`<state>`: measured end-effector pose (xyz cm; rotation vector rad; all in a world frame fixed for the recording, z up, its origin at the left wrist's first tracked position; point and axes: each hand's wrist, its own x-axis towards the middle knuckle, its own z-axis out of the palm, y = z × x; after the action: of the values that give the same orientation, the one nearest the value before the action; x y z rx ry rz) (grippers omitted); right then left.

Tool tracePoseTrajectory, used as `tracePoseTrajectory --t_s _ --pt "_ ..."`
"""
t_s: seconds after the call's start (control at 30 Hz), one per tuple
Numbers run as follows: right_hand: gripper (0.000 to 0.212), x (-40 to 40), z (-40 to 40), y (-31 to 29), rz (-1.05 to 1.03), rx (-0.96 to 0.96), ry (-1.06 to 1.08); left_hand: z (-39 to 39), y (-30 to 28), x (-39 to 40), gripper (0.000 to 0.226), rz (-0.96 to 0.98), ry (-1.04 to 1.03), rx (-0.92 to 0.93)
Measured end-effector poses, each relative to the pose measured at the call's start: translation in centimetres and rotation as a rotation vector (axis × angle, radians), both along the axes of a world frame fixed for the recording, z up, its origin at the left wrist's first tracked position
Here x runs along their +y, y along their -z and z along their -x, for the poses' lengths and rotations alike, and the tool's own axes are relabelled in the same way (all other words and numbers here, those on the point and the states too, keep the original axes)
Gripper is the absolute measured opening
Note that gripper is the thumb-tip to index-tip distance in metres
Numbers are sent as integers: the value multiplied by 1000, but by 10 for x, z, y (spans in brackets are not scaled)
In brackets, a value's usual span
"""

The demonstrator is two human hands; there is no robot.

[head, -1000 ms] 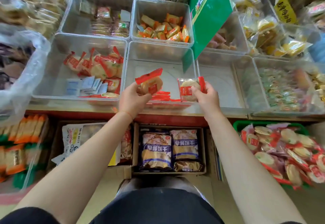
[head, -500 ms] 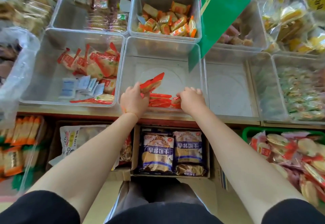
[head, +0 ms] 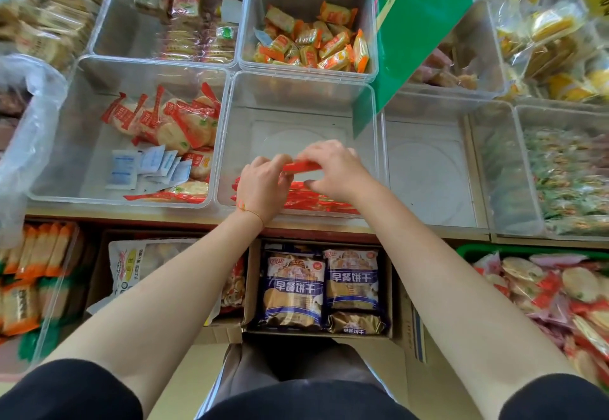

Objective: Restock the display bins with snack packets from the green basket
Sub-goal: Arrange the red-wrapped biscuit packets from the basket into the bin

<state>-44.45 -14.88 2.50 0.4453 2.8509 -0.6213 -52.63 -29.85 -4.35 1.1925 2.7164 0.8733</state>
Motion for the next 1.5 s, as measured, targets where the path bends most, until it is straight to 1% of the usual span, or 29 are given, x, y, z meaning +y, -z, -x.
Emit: tracePoseTrajectory --t_s 0.03,0.07,0.1,0.13,0.2,0.23,0.33,0.4,0.5,0.57,0.63,0.7,0.77,0.9,0.97,1.03,1.07,1.13,1.2,1.27,1.3,1.33,1.4,1.5 --pt "29 -1 2 2 -24 2 -8 -1 1 1 23 5 14 5" --pt "20 1 4 4 -23 14 19 -2 3 2 26 21 25 8" --pt "17 4 3 7 -24 36 61 -3 3 2 31 53 28 -1" --pt "17 9 2 9 -60 68 99 -3 4 2 38 94 19 -25" --pt "20 22 -4 14 -212 119 134 -3 3 4 49 192 9 -89" --pt "22 28 -8 15 -271 95 134 -3 3 5 51 247 22 -95" --pt "31 33 -12 15 -306 -143 73 -4 3 9 51 374 72 -56" --pt "32 28 -10 21 -300 -287 30 -4 4 10 51 391 59 -60" --pt "28 16 -5 33 -286 -437 16 -4 4 9 50 392 55 -34" --pt "30 12 -3 40 -237 -526 31 -5 4 9 50 387 59 -19" --pt "36 13 -2 45 -143 -598 67 -5 4 9 49 388 50 -13" --pt "41 15 -3 46 -51 -622 118 -5 4 9 49 392 40 -14" --pt "44 16 -5 45 -11 -563 164 -6 4 10 48 396 30 -12" --pt "46 10 -14 42 -36 -350 236 -6 3 9 47 382 7 12" --pt "43 4 -20 43 -8 -345 240 -7 2 9 47 372 15 10" --pt "45 -2 -27 40 23 -354 234 -8 1 9 46 376 28 -9" --pt "47 -5 -32 35 42 -329 242 -9 -1 8 46 386 36 -22" --pt "50 -10 -42 22 89 -197 274 -10 -5 7 44 383 52 -20" --pt "44 -15 -58 9 144 -10 331 -19 -14 5 40 312 62 17" --pt "32 -21 -81 -1 166 162 402 -40 -27 4 37 127 70 56" --pt "28 -24 -95 -5 173 220 446 -54 -34 4 33 29 70 64" --pt "26 -27 -109 -7 190 255 493 -69 -41 4 28 -29 72 38" --pt "25 -33 -138 -7 229 266 561 -97 -51 5 21 -20 74 -77" --pt "25 -34 -181 2 260 166 592 -131 -55 8 20 161 146 -185"
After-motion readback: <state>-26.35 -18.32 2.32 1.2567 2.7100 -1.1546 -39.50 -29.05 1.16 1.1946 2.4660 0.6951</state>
